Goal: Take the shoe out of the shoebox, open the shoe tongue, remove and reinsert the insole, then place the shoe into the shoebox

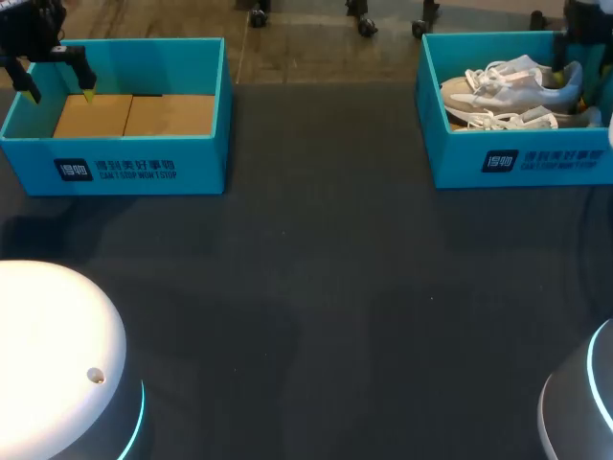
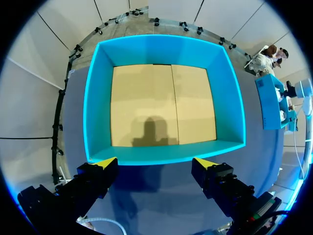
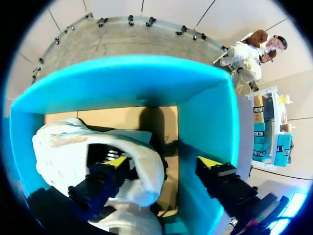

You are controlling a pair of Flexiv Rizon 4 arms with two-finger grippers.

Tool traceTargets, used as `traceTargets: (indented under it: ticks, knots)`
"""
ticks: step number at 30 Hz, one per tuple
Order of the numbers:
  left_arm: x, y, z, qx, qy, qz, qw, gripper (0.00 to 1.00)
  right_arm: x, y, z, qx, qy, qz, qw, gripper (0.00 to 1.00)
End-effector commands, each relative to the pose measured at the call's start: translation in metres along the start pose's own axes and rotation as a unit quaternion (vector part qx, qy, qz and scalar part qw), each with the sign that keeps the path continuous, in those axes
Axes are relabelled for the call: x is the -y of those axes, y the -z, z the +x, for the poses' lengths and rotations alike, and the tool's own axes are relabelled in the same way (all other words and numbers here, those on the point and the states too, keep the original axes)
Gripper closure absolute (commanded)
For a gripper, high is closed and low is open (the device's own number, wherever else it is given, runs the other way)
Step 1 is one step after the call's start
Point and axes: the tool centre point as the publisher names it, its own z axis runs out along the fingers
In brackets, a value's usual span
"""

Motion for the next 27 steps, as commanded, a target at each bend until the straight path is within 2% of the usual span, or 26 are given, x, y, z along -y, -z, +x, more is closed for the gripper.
traceTargets:
  ticks: [1,7,18,27]
  knots:
    - [0.000,0.000,0.000,0.001,0.000,0.000,1.000,0.00,0.033,0.043,0.002,-0.005,0.002,-0.022,1.000,0.00]
    - [0.000,0.000,0.000,0.001,0.000,0.000,1.000,0.00,0.060,0.078,0.016,-0.027,0.008,-0.043,0.999,0.00]
    - [0.000,0.000,0.000,0.001,0.000,0.000,1.000,0.00,0.115,0.134,0.043,-0.039,0.007,-0.046,0.998,0.00]
    - [0.000,0.000,0.000,0.001,0.000,0.000,1.000,0.00,0.155,0.158,0.072,-0.040,0.017,-0.047,0.998,0.00]
